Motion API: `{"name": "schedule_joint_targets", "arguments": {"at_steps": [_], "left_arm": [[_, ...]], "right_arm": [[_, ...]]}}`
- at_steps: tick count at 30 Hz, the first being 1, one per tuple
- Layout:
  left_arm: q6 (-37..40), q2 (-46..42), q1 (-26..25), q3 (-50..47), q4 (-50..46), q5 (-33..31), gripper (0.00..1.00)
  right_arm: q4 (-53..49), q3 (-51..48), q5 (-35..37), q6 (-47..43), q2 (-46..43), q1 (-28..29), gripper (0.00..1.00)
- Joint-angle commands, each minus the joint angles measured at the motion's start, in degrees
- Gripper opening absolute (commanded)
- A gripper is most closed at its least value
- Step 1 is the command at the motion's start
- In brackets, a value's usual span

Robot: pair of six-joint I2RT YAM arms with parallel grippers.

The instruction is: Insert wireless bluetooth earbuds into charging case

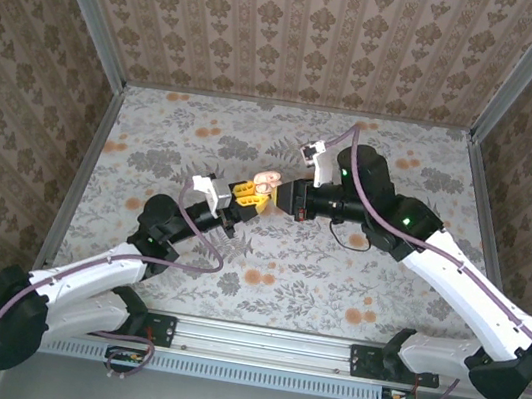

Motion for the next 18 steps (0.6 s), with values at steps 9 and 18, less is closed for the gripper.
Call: {"name": "schedule_joint_targets", "arguments": {"at_steps": [9, 18], "left_arm": [[-0.94, 0.09, -0.05, 1.40, 1.36, 1.33, 0.00], [-1.19, -0.35, -0.07, -0.14, 1.72, 0.22, 0.00]], "right_arm": [[-0.18, 2.30, -1.04, -2.18, 3.02, 0.18, 0.13], [1.16, 2.22, -2.05, -0.54, 0.40, -0.05, 0.13]]}}
